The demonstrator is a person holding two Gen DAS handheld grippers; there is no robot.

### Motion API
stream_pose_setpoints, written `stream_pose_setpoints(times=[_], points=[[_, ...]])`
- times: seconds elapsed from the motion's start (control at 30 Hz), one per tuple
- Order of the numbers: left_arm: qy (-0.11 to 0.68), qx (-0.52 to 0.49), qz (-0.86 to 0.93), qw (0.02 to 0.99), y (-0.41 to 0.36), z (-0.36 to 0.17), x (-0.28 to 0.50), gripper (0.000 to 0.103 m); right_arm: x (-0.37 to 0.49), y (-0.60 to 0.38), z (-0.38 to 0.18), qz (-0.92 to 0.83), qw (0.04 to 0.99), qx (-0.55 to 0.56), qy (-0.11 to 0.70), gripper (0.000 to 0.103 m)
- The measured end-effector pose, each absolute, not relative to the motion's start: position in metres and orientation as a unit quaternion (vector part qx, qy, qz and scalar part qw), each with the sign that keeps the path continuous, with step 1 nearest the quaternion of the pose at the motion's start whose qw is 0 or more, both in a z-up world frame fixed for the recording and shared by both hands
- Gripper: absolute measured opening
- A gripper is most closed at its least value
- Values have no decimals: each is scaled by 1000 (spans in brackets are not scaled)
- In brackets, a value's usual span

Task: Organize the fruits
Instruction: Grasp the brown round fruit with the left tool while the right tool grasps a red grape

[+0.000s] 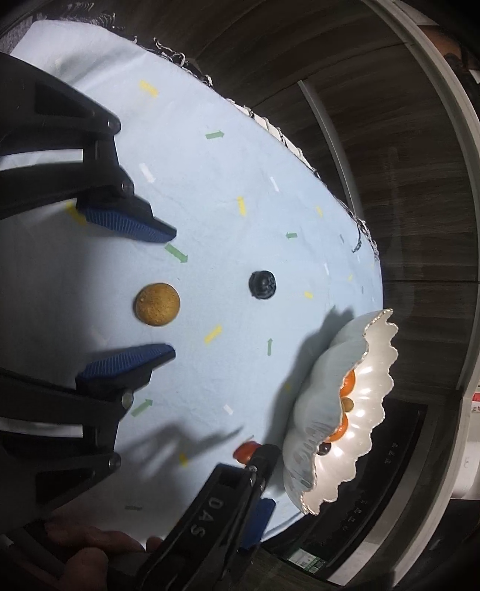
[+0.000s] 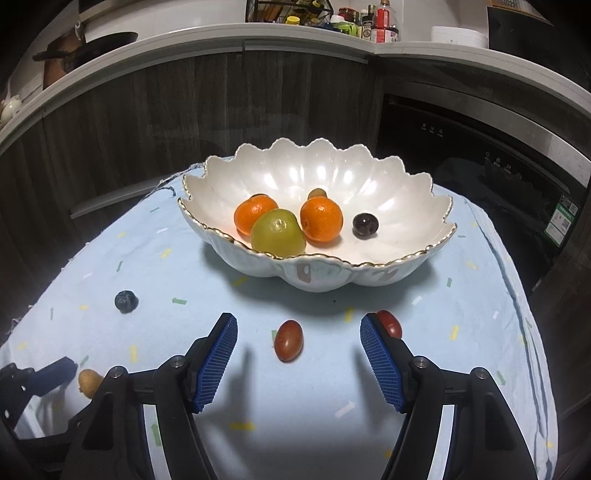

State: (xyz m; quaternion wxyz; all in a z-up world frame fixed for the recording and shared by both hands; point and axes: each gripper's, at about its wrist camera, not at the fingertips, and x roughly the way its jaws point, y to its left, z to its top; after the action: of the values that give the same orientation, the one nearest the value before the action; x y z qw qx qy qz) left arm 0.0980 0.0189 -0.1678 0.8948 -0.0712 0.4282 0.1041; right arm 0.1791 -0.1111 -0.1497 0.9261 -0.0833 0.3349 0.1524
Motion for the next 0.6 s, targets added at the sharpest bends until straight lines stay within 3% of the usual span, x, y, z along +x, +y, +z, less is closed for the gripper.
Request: stream_pose_setpoints(times=[0.1, 0.27, 0.5, 0.6], points=[[428, -66, 96, 896, 16, -169, 99, 44, 183, -111, -152, 151, 923, -80, 343, 66], [427, -74, 92, 897, 18, -168, 99, 43, 190, -110, -159, 152, 915, -76, 367, 50], [426, -72, 98, 897, 20, -167, 100, 31, 195, -107, -166, 156, 904, -74, 390, 41], [426, -68, 94, 897, 18, -167, 100, 27, 198, -107, -170, 158, 899, -73, 402, 29]])
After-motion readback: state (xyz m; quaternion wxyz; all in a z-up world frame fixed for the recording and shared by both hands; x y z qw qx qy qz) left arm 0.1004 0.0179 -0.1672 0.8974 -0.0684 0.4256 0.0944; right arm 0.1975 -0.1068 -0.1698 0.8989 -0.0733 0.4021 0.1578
